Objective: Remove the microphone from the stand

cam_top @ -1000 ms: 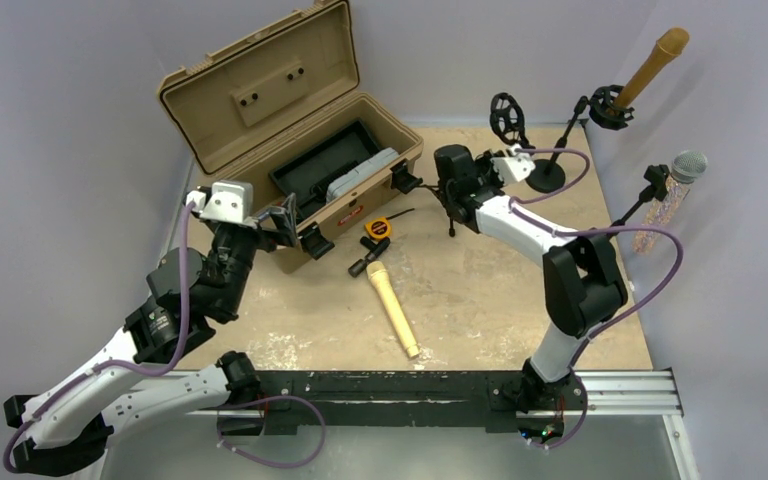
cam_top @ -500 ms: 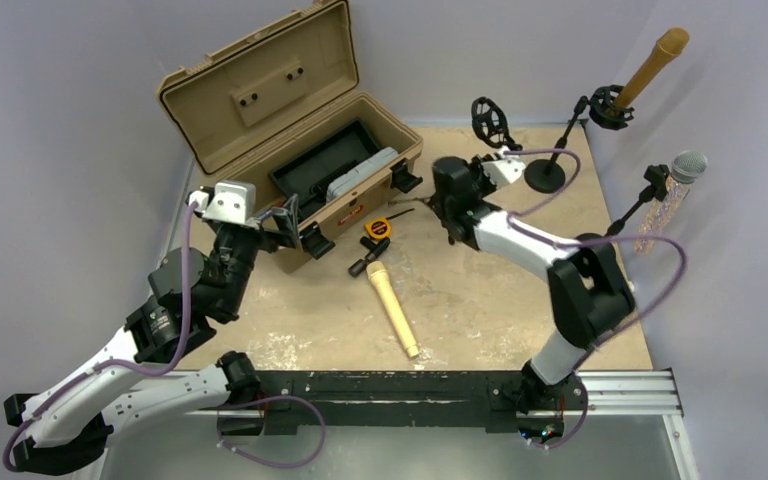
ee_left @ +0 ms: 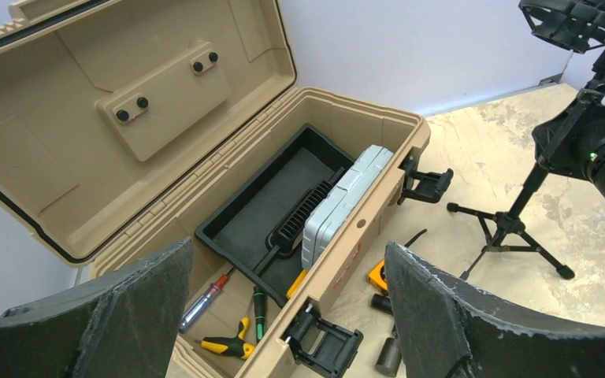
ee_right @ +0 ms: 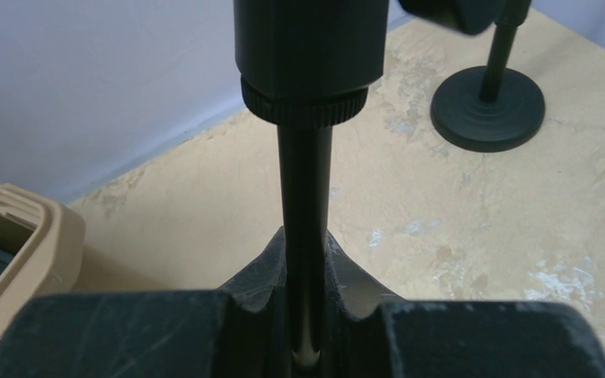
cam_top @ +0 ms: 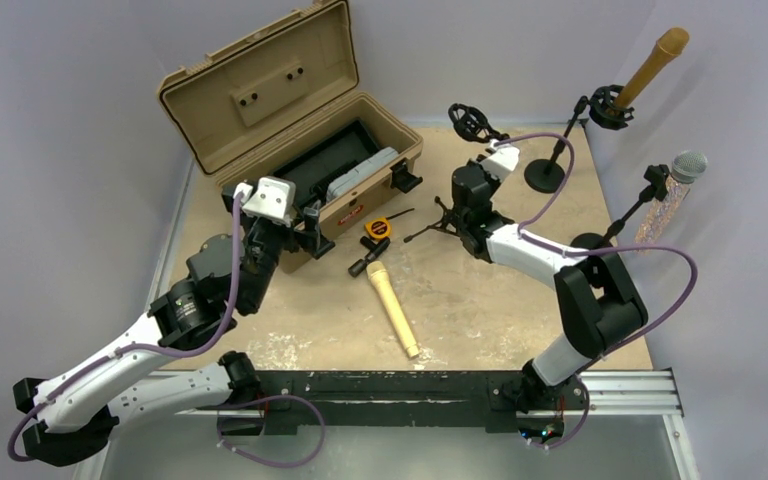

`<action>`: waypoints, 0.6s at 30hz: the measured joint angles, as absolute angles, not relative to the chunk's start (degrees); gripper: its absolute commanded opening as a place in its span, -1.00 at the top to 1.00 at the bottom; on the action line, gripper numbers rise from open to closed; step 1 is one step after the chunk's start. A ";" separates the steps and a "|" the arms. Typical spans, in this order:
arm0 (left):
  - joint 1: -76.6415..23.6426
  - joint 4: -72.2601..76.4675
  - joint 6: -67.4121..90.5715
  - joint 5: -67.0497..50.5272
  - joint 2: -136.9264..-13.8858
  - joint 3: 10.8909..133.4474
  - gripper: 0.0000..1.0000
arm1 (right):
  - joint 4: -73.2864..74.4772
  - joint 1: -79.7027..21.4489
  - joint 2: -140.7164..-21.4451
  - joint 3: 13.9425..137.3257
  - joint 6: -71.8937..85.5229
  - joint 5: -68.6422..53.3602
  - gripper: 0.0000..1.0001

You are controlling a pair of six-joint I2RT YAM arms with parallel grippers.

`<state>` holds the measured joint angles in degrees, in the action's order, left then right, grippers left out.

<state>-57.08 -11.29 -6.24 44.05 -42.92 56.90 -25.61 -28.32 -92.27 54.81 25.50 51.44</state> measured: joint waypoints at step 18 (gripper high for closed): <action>-57.08 -11.64 -5.13 43.53 -43.22 57.10 -0.75 | -25.93 -33.71 -89.91 50.17 20.38 52.23 -0.57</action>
